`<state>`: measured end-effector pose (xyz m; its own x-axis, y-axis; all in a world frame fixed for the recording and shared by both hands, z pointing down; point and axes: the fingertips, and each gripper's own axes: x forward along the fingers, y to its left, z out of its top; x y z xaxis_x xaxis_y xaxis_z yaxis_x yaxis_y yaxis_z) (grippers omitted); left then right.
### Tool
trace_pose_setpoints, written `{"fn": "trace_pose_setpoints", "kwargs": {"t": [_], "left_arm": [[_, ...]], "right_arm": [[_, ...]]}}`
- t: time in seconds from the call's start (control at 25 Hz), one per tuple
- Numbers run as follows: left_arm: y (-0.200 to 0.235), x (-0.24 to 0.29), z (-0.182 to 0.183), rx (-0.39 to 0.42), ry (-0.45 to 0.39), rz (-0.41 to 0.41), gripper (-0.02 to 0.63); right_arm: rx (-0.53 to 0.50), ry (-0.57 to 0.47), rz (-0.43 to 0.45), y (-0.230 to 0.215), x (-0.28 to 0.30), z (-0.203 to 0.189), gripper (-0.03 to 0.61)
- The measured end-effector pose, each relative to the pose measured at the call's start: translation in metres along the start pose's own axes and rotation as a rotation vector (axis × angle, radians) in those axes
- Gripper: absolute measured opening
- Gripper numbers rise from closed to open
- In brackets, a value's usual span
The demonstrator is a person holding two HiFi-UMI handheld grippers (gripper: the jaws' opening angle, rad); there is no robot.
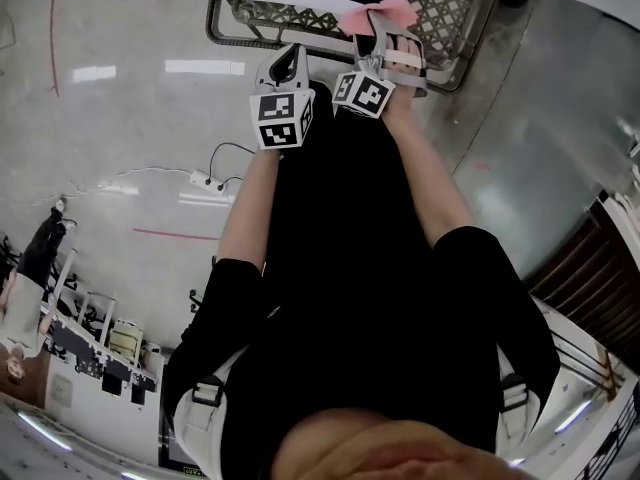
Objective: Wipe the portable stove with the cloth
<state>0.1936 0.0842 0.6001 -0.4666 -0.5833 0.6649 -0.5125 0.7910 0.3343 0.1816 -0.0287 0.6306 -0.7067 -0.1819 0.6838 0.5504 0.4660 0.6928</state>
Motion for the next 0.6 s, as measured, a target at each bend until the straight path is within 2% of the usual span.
{"fn": "trace_pose_setpoints", "kwargs": {"t": [0.24, 0.6], "left_arm": [[0.024, -0.018, -0.011, 0.028, 0.021, -0.004, 0.0], [0.07, -0.039, -0.001, -0.017, -0.023, 0.04, 0.0]], "right_arm": [[0.031, 0.036, -0.024, 0.002, 0.004, 0.015, 0.215], [0.013, 0.037, -0.029, 0.008, 0.013, 0.05, 0.214]]}}
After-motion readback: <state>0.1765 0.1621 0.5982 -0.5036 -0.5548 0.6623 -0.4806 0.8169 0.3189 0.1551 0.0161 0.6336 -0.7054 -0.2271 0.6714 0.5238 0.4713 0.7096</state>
